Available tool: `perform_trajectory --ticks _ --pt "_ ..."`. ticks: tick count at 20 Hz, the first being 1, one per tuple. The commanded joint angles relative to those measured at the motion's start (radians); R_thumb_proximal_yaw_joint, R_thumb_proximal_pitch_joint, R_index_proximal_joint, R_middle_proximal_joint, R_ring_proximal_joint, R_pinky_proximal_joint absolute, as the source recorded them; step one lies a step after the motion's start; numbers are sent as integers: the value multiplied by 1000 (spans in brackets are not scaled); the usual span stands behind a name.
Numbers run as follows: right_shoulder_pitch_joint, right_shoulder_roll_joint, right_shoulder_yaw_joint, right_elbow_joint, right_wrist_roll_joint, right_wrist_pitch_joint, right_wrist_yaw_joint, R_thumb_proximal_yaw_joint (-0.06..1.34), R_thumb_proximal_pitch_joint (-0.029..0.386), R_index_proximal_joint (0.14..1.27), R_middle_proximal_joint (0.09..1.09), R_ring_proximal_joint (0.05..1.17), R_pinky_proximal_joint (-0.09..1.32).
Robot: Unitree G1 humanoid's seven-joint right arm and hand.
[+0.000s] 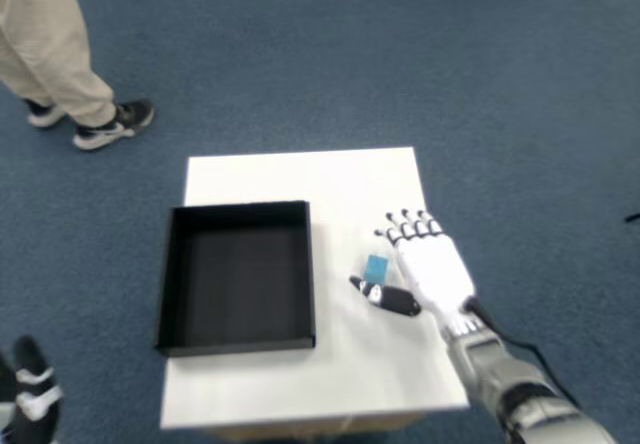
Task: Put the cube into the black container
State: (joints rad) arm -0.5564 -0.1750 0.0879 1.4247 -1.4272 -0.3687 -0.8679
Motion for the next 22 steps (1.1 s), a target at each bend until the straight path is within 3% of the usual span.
perform_trajectory --ticks 1,22 --pt "-29 -11 3 -14 -5 -13 -59 344 -5 415 168 137 -41" --pt "-29 -18 -2 20 -11 35 -15 346 5 447 185 147 -32"
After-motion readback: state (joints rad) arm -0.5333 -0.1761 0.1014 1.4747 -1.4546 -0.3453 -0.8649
